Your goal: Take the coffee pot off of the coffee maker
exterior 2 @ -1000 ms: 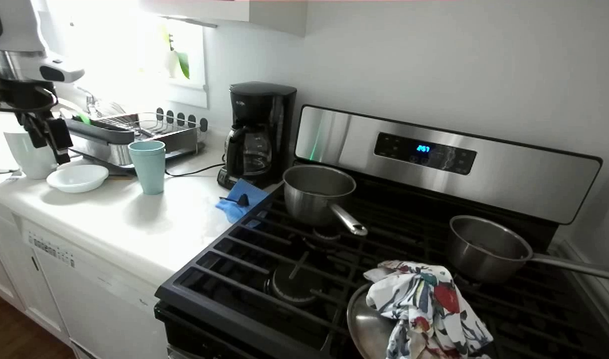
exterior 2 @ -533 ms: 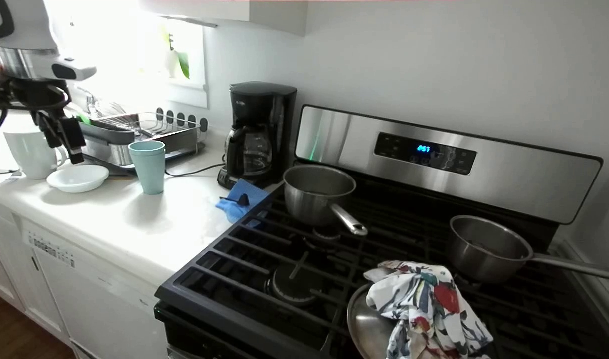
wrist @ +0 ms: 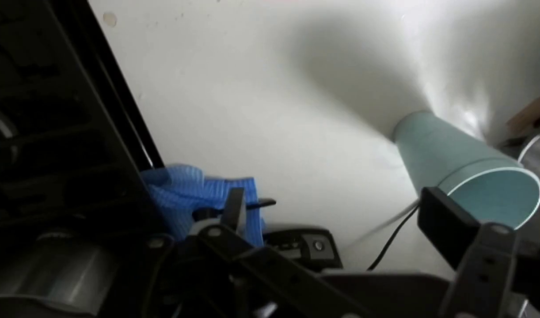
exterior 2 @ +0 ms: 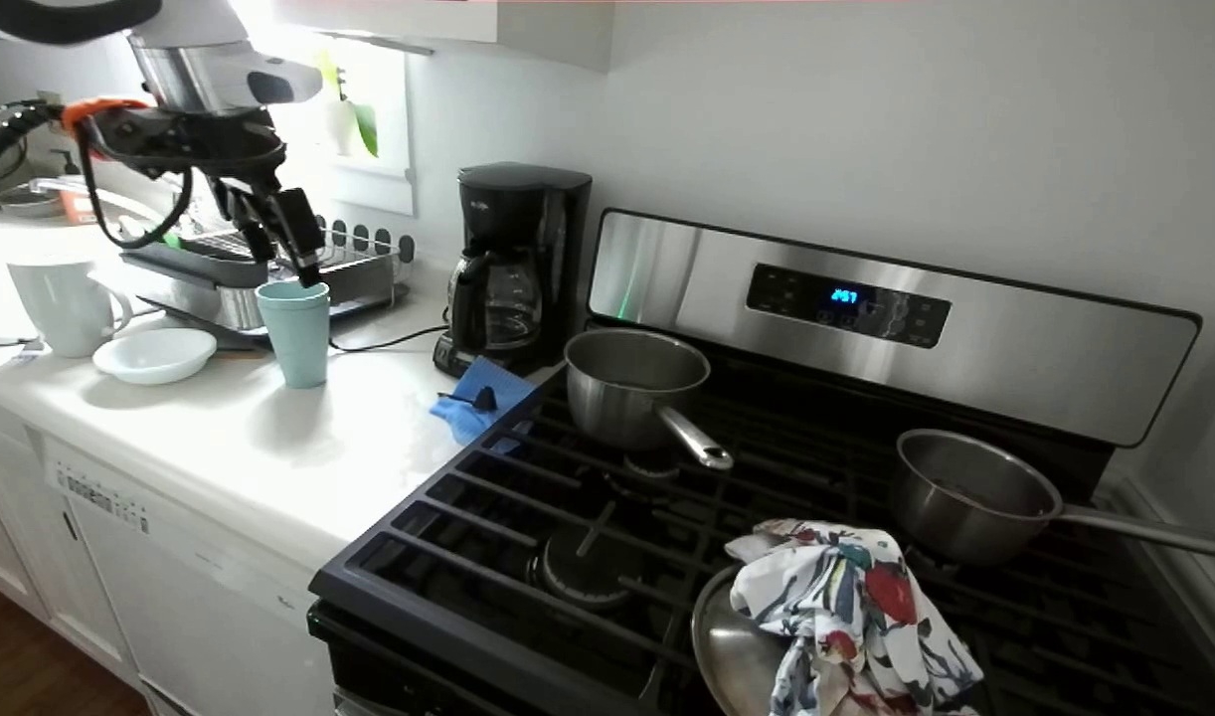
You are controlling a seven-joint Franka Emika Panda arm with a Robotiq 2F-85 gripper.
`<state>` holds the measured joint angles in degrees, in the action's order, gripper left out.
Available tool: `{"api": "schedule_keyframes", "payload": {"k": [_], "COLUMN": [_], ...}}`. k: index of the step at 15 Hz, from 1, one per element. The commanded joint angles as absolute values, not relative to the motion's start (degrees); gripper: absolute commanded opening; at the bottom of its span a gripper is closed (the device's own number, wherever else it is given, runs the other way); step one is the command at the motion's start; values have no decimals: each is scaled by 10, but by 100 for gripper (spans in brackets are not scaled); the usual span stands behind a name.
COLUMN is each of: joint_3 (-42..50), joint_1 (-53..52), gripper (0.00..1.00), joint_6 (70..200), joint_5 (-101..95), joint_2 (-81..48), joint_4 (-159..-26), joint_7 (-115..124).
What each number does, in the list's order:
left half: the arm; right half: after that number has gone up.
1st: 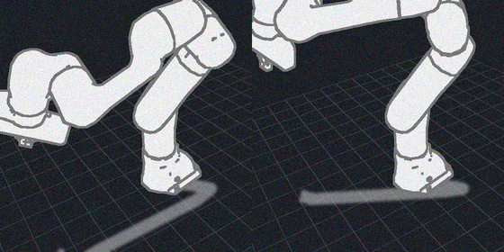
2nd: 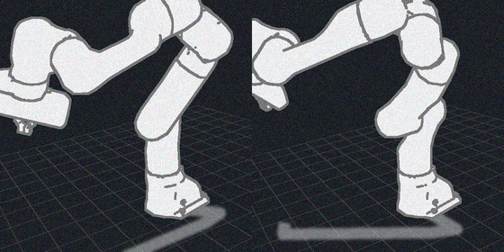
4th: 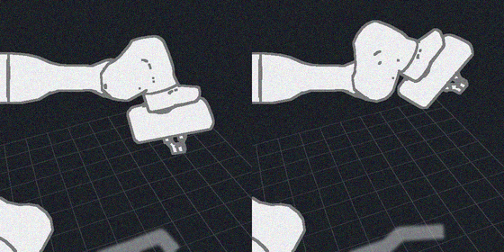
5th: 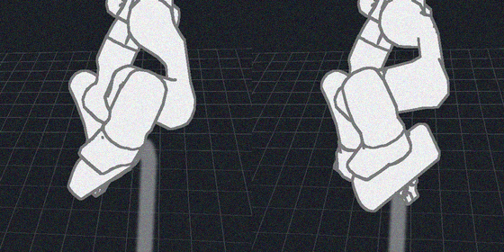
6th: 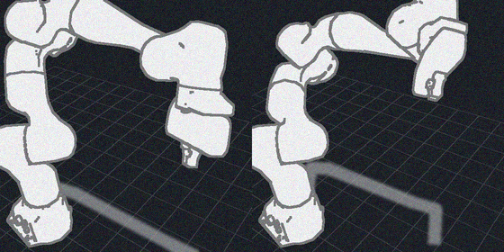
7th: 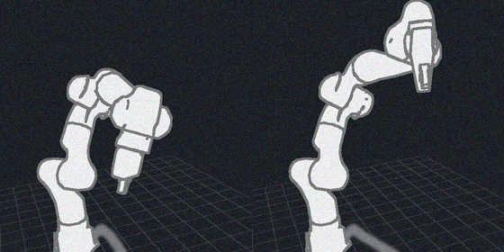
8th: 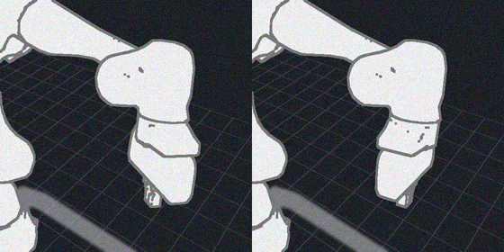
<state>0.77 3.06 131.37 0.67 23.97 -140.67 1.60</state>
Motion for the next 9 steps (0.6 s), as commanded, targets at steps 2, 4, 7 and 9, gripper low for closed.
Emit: {"api": "schedule_keyframes", "payload": {"k": [2,4,7,9], "joint_3": [37,47,56,52], "joint_1": [27,26,32,33], "gripper": [100,100,100,100], "joint_6": [1359,1377,1390,1389], "joint_5": [-8,1,11,6], "joint_2": [140,101,44,69], "joint_4": [-1317,-1288,-1245,-1272], "joint_7": [-70,-103,-120,-107]}}
